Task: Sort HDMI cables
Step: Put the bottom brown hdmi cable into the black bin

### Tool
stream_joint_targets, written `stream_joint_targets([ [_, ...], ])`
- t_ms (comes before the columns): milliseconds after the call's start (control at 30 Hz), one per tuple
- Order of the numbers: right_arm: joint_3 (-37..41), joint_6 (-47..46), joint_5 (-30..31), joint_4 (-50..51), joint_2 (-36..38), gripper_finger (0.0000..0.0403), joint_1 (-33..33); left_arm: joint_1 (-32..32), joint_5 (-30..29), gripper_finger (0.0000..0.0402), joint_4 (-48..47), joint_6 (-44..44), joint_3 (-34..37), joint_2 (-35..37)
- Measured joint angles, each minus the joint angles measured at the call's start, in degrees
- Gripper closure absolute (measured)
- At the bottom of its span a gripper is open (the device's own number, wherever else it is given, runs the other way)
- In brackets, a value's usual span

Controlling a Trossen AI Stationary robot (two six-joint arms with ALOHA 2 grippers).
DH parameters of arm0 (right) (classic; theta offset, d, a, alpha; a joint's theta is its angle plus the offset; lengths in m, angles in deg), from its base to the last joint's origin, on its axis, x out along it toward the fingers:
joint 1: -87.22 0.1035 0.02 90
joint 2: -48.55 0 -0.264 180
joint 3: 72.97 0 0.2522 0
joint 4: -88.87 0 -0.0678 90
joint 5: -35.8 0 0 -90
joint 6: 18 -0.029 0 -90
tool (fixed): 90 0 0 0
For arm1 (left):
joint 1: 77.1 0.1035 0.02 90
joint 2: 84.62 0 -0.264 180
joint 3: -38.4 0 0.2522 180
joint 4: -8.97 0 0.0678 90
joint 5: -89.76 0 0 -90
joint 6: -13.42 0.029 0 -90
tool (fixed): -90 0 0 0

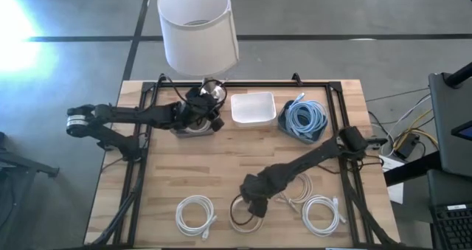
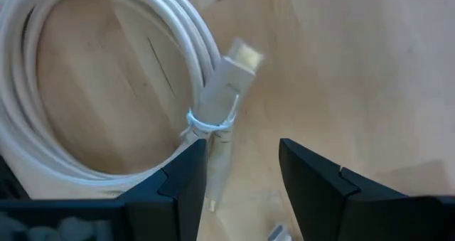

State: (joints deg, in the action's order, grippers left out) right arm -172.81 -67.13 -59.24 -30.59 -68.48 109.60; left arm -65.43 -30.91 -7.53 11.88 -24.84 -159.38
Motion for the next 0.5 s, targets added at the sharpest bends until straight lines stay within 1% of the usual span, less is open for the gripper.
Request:
stream_joint_targets([
  [133,-2.1,1.6,0.0,0.4,-0.2,0.0232,-0.3,0.1,0.0,0.0270,3.0,1.8,0.0,0.0],
  [367,-0.7,0.8,-1.6,0.1,-0.6,0.0232,-0.4,0.1,0.0,0.0270,6.0,4.8,-0.5,0.0],
  [500,0.1,0.7,-5.0,-4.7,-2.7,0.0232,-0.5,0.1,0.0,0.0270,6.1,4.9,-2.0,0.0],
])
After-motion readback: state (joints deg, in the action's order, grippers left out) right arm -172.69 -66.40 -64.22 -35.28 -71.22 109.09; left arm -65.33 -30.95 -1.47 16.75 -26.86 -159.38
